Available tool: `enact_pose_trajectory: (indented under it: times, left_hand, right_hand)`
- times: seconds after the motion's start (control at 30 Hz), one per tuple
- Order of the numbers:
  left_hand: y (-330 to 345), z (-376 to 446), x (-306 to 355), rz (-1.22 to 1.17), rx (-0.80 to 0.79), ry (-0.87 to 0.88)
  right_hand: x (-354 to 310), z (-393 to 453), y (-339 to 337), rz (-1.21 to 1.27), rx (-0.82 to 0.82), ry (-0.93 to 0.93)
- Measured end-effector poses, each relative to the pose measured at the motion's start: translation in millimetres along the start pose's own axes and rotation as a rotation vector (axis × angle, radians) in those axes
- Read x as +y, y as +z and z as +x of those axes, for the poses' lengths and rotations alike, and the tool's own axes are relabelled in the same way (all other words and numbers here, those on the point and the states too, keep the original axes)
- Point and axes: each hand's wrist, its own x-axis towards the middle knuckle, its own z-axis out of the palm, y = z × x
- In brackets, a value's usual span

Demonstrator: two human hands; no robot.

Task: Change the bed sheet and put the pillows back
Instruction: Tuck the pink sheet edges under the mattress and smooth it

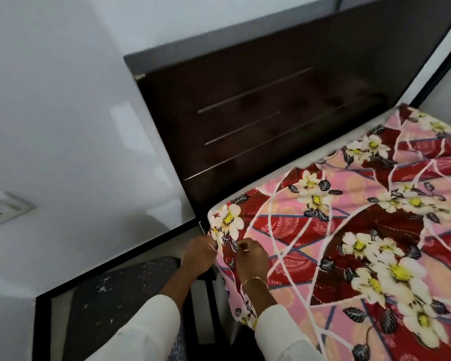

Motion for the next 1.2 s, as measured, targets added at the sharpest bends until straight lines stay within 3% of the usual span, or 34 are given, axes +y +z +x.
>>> enact_pose_trajectory:
  times: [0.13,0.3,0.43,0.6,0.7,0.83,0.97,1.07,1.2]
  left_hand:
    - [25,60,-21,-0.031,-0.05,-0.007]
    - [33,116,-7,-0.212,0.013,-0.214]
    - [35,150,1,0.249,-0.106,-0.067]
    - [37,166,14,0.544,-0.182,0.07]
    - [29,163,26,0.722,-0.073,0.194]
    - [7,169,38,0.777,0.141,0.37]
    - [-16,170,56,0.854,0.281,0.488]
    - [-26,176,63,0.885,0.294,0.504]
    - [-6,189,60,0.839,0.193,0.454]
  right_hand:
    - [3,64,35,-0.194,0.054,0.02]
    - [-3,148,24,-0.374,0.209,0.217]
    - [3,202,7,-0.355,0.151,0.4]
    - [8,229,-2,-0.572,-0.02,0.28]
    - [4,238,-9,-0.356,0.041,0.292]
    - [-14,264,-18,0.089,0.163,0.266]
    - [-41,282,-23,0.218,0.24,0.231]
    - [-47,291,-22,0.305,0.252,0.23]
    - [-22,295,-9,0.366,0.164,0.298]
